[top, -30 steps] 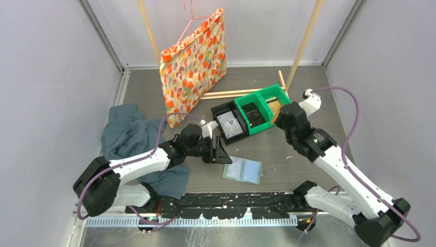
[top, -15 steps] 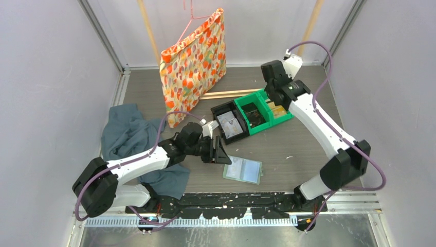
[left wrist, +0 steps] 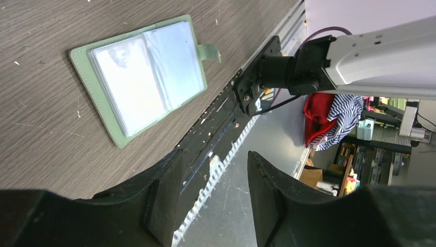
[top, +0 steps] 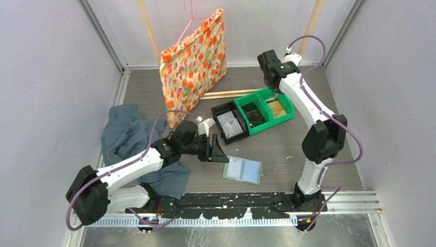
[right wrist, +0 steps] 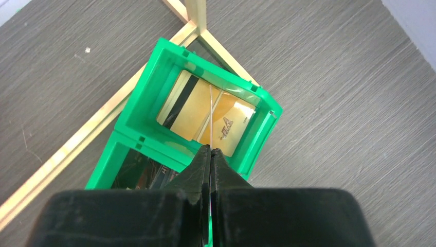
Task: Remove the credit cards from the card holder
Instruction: Place the credit card in the storage box.
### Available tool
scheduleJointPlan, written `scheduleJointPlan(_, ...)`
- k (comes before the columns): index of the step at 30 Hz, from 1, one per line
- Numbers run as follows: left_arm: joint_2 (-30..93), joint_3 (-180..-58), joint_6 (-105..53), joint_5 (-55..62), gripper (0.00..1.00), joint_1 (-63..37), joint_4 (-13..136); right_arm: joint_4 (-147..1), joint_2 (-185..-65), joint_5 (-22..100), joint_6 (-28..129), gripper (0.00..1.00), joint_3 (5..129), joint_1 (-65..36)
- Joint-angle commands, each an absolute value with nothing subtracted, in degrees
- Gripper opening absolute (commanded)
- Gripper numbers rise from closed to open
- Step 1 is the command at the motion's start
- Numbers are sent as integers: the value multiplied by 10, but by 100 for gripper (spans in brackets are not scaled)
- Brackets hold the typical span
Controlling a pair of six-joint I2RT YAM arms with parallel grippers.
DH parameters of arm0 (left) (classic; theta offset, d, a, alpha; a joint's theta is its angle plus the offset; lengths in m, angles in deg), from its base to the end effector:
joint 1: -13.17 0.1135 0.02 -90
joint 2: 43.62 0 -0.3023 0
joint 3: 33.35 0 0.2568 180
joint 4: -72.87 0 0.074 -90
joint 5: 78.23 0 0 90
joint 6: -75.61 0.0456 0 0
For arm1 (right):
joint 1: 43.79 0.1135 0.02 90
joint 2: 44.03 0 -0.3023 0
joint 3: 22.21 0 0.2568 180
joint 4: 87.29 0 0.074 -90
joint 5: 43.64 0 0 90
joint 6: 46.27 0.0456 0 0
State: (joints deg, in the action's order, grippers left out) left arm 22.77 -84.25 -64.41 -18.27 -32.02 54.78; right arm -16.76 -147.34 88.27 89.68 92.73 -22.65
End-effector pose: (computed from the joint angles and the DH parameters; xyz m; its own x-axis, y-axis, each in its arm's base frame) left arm 0.1536 -0.1870 0.2591 -0.9463 0.0114 -0.3231 0.2848 0.5026 -0.8163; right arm 0.3812 0.1147 0.3670 -0.5169 0.3736 -0.7702 0.6111 0.7911 -0.0264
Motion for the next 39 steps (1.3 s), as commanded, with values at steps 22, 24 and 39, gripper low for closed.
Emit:
scheduleJointPlan(22, 207, -826, -627, -185, 50, -304, 529, -50, -1635, 824, 1097, 1, 1014, -304)
scheduleJointPlan(24, 217, -830, -625, -188, 50, -303, 529, -52, -1647, 820, 1098, 0, 1013, -305)
scheduleJointPlan(39, 257, -840, -620, -204, 49, -287, 543, -106, -1630, 797, 1137, 0, 962, -303)
